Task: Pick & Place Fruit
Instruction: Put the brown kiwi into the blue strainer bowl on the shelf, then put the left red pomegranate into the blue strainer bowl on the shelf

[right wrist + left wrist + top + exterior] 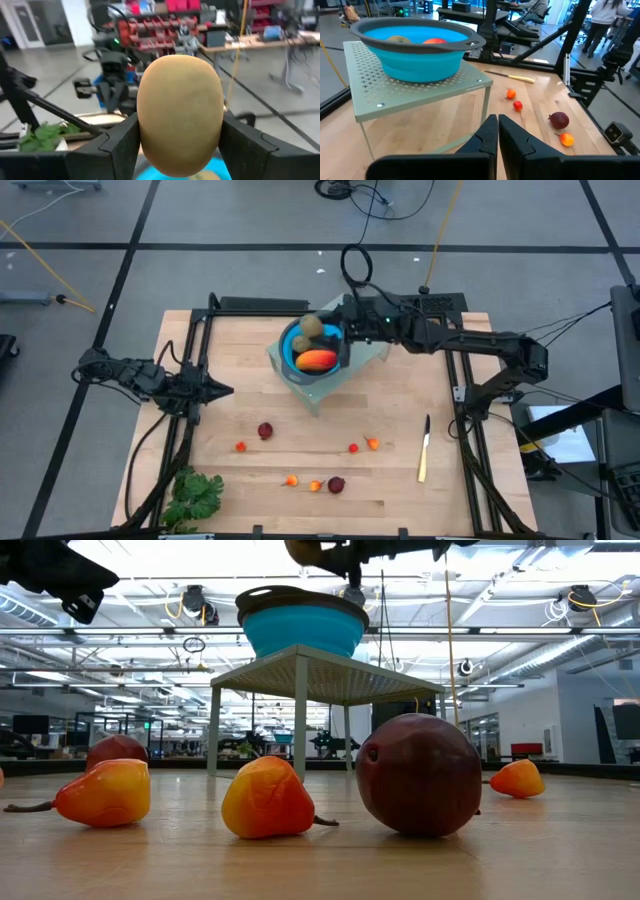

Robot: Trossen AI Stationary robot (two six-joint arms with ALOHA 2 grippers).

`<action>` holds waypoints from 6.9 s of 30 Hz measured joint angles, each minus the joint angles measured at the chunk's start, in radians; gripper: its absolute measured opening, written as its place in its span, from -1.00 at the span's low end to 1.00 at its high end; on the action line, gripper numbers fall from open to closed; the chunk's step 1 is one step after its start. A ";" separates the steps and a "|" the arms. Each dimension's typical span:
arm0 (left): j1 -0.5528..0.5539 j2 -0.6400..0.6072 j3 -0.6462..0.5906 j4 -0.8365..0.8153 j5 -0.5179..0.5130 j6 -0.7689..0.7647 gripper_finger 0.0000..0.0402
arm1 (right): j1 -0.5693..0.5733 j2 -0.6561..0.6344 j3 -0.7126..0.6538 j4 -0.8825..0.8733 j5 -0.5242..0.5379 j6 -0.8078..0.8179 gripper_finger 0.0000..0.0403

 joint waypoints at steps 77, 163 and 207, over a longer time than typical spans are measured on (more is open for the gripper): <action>0.000 0.000 0.000 0.000 -0.052 -0.021 -0.99 | -0.092 0.153 0.055 -0.293 0.015 -0.082 0.41; 0.000 0.167 0.001 0.163 -0.061 -0.073 -0.91 | 0.255 -0.884 -0.687 -0.233 0.064 -0.029 -1.00; -0.066 0.762 0.310 0.399 0.021 -0.188 -0.99 | 0.255 -1.418 -1.068 -0.232 0.125 -0.003 -1.00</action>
